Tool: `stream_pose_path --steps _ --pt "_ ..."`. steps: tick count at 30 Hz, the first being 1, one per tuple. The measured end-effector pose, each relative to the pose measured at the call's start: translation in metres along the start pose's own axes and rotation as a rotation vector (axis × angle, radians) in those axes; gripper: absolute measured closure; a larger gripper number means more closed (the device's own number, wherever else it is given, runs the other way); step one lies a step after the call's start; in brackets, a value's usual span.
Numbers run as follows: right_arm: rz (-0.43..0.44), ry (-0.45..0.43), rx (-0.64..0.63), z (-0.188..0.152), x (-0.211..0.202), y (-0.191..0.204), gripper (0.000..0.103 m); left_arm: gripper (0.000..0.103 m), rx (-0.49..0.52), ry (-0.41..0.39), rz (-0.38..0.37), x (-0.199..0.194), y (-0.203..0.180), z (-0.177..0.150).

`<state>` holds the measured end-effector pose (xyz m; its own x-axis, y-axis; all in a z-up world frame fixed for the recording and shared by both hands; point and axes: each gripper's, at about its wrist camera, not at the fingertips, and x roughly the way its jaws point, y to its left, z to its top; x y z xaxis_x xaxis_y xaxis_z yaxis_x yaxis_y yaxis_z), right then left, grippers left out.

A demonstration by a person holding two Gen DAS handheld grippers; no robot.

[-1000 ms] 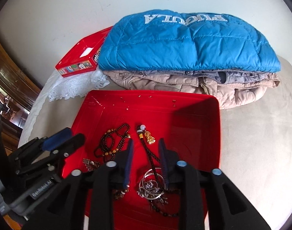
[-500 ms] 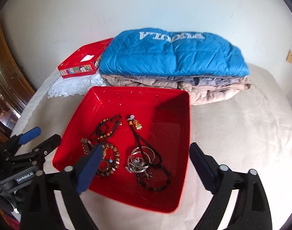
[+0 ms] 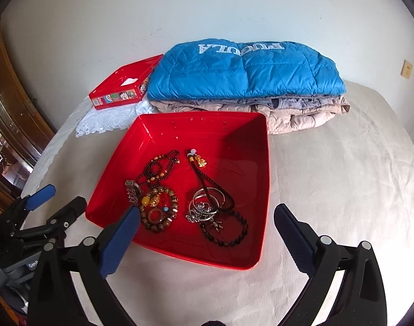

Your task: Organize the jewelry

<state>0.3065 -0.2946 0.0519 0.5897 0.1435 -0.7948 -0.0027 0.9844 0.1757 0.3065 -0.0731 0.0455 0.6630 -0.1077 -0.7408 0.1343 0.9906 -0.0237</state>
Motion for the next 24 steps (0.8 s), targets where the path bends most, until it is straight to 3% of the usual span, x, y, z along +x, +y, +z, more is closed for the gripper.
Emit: stream_pose_path --steps 7,24 --pt "-0.049 0.017 0.006 -0.006 0.005 -0.004 0.004 0.012 -0.006 0.014 0.006 0.006 0.005 -0.003" --pt "-0.061 0.042 -0.002 -0.011 0.014 0.003 0.004 0.012 -0.003 0.025 0.002 0.012 0.005 -0.003"
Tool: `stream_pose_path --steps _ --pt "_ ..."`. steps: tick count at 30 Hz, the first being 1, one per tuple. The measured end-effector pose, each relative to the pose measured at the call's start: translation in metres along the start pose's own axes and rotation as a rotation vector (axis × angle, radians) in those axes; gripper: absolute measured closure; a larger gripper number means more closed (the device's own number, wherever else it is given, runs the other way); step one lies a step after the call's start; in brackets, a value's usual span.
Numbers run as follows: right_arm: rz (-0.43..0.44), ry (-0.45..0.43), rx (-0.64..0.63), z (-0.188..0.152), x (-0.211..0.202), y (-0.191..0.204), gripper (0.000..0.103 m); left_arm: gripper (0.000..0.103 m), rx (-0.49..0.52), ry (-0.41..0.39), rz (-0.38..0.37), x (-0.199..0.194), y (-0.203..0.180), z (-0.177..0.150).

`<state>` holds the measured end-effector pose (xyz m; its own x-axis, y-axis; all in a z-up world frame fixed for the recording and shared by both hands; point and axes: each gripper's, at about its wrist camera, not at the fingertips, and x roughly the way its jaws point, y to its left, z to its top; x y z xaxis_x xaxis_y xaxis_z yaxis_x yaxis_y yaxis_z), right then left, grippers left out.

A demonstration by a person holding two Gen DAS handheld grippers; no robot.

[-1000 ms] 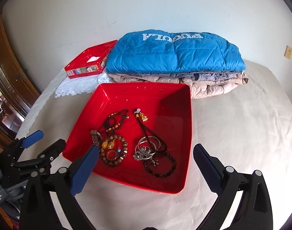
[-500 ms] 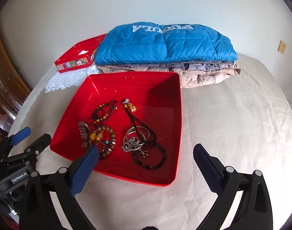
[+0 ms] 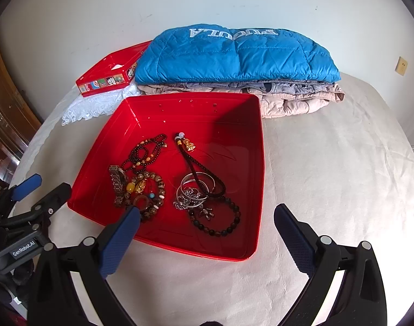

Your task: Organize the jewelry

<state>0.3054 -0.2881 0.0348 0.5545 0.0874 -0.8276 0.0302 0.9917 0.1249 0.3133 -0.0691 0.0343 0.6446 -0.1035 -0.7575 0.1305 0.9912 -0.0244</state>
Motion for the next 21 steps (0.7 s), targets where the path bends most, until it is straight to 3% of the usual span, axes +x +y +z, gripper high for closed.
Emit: stream_pose_path --steps 21 --pt "-0.008 -0.002 0.005 -0.0027 0.001 -0.0004 0.004 0.012 -0.001 -0.001 0.001 0.0006 0.0007 0.0003"
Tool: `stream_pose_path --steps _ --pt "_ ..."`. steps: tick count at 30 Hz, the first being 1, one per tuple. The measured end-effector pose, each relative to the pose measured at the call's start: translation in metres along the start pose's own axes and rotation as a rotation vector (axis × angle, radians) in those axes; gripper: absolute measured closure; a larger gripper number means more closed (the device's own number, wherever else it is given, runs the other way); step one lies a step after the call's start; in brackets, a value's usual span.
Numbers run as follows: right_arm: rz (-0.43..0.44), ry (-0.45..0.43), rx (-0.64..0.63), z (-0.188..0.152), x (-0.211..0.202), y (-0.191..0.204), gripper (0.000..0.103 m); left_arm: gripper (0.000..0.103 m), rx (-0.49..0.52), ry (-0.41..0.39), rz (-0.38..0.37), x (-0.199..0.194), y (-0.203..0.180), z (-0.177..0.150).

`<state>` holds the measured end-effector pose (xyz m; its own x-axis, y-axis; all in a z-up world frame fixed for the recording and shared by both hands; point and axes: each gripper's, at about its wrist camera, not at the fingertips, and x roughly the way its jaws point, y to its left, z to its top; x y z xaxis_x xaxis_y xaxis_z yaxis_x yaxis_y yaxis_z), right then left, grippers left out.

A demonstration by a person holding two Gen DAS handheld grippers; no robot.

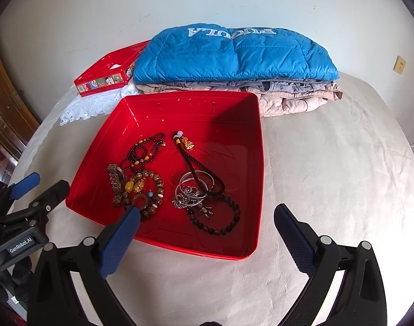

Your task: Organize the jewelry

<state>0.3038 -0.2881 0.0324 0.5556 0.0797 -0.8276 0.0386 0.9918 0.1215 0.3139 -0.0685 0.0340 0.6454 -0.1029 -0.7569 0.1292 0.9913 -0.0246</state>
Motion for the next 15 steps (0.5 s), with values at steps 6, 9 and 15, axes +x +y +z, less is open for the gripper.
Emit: stream_pose_path --steps 6,9,15 --pt "-0.001 0.003 0.002 0.0 0.0001 0.0005 0.004 0.012 0.002 0.001 0.003 0.0004 -0.0009 -0.0006" --pt "0.0 0.003 0.0 0.0006 -0.0001 0.001 0.004 0.012 0.002 0.002 0.001 0.0004 -0.0007 -0.0008" --pt "0.0 0.002 -0.001 0.0008 0.0 0.0012 0.004 0.012 0.004 0.006 0.001 0.0014 -0.0003 -0.0013"
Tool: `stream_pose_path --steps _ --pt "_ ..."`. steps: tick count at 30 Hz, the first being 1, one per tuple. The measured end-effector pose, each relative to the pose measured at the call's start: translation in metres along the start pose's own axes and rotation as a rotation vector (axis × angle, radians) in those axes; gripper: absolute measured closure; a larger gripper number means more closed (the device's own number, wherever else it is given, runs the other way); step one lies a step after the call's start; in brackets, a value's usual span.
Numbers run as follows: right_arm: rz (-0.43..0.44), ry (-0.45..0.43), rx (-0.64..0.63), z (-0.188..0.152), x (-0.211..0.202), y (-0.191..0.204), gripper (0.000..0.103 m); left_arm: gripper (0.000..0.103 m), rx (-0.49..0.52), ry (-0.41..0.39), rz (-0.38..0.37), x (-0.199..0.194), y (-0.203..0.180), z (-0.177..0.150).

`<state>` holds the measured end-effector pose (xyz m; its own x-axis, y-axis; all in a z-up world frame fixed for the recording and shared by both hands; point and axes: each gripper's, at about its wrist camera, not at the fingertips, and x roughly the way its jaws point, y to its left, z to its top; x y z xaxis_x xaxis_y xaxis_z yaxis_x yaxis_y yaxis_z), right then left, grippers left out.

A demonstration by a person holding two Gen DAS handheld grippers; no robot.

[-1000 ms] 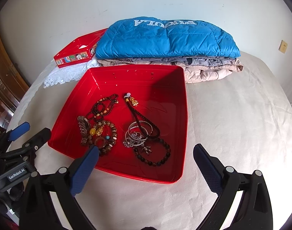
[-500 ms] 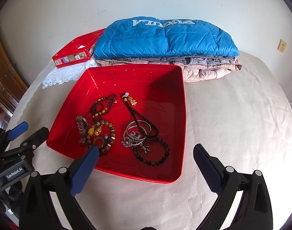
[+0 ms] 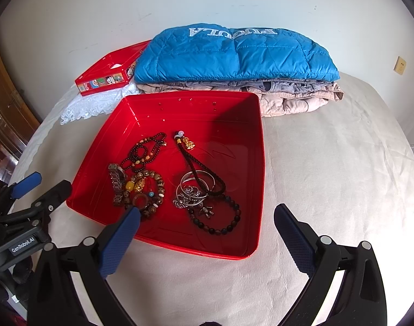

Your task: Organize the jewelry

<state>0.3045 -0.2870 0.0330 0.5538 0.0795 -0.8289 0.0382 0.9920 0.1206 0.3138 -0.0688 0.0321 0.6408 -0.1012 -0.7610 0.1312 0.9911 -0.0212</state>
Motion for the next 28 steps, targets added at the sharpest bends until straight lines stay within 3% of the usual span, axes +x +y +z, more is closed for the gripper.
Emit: stream_pose_path --steps 28 --pt "0.001 0.004 -0.001 -0.0017 0.0019 0.0003 0.004 0.011 -0.001 0.023 -0.006 0.0065 0.0013 -0.0007"
